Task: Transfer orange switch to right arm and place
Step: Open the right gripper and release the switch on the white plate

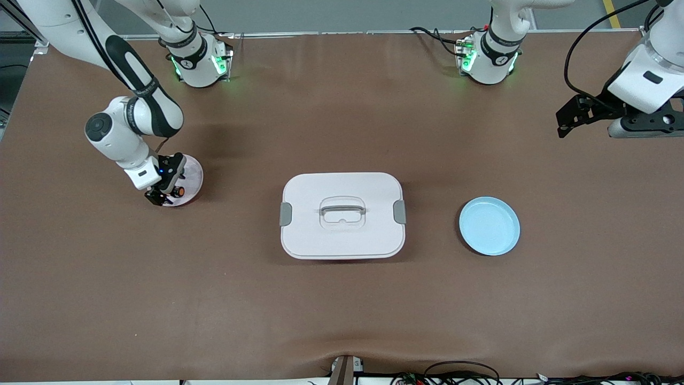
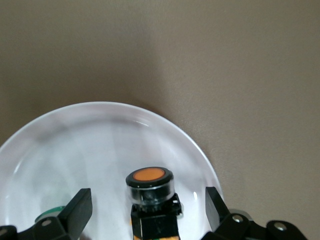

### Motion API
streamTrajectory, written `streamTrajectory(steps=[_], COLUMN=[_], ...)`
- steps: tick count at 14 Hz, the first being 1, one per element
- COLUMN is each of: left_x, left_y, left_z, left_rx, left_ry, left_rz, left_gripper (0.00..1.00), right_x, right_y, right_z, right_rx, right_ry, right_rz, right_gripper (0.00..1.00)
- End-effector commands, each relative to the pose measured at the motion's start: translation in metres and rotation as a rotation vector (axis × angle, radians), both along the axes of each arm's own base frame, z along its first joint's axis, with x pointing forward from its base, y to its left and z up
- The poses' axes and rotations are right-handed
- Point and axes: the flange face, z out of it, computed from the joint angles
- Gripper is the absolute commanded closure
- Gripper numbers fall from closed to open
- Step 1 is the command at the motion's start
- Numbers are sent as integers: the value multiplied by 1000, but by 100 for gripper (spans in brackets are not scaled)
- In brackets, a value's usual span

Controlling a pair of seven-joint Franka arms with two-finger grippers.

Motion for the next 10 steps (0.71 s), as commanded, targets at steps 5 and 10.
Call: streamTrajectory(steps=[5, 10], left_x=[-1, 1], left_y=[-1, -2], left_z=[3, 0], left_rx=[-7, -7], left_ry=[-9, -6], left_rz=[4, 3], left_gripper=[0, 0], right_x=[52, 85], right_y=[-5, -8], right_z=[119, 210], right_rx=[18, 17], right_ry=[156, 269], right_rz=[-7, -116], right_gripper=[0, 0])
